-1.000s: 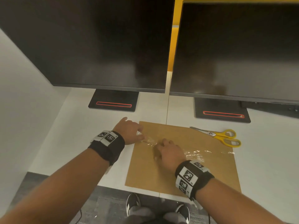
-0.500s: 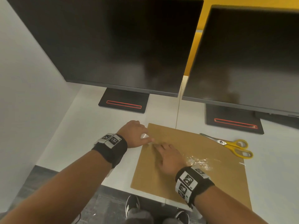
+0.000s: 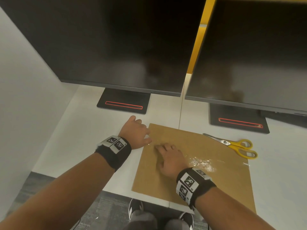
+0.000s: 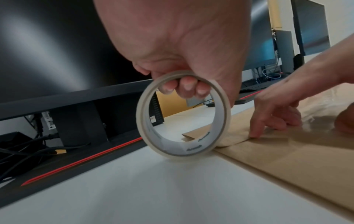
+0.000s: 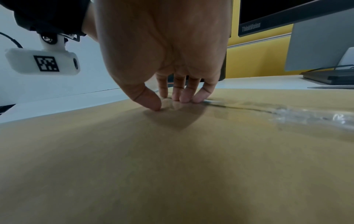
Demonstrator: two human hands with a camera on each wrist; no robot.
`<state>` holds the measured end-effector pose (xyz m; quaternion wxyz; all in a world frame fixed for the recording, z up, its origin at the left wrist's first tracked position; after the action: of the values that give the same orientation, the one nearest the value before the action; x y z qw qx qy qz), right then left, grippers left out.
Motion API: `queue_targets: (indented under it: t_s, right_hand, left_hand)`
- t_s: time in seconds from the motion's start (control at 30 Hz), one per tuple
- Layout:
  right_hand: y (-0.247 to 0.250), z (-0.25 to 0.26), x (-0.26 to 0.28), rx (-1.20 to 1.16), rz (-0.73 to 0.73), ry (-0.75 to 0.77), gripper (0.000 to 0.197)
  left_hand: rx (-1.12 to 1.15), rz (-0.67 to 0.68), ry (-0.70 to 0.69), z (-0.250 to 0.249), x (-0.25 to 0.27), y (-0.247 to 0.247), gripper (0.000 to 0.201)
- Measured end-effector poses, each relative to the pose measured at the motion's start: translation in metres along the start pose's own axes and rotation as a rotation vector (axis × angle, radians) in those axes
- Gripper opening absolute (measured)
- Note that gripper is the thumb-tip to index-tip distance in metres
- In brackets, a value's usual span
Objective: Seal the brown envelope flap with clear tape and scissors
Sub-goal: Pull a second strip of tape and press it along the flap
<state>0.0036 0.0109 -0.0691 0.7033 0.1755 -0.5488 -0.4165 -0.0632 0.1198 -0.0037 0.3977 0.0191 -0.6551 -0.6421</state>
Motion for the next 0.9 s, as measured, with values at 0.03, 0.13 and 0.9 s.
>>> queue_targets:
  t_s: [0.03,0.13,0.9]
  right_hand:
    - [0.001,0.000,0.000,0.005,0.003,-0.004,0.069]
    - [0.000,0.002,-0.004,0.050,0.076,-0.014,0.078]
    - [0.005,0.007,-0.014,0.129,0.135,-0.038,0.082]
  left_hand:
    - [0.011,-0.014,0.009,0.000,0.000,0.000,0.046]
    - [0.043,-0.035,0.019,0.003,0.003,-0.003,0.049]
    - [0.070,-0.161,-0.014,0.013,0.004,-0.004,0.043]
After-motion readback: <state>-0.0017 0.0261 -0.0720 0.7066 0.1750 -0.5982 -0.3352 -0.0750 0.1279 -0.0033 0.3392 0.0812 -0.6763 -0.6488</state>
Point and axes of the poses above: each hand's wrist, its own x-axis away from the middle knuckle, its own y-axis out of the back of the hand, z = x × y, the point moved 8 cm from there along -x, towards the middle knuckle, and after that the axes turned 14 degrees about z, right-handed, at the moved point
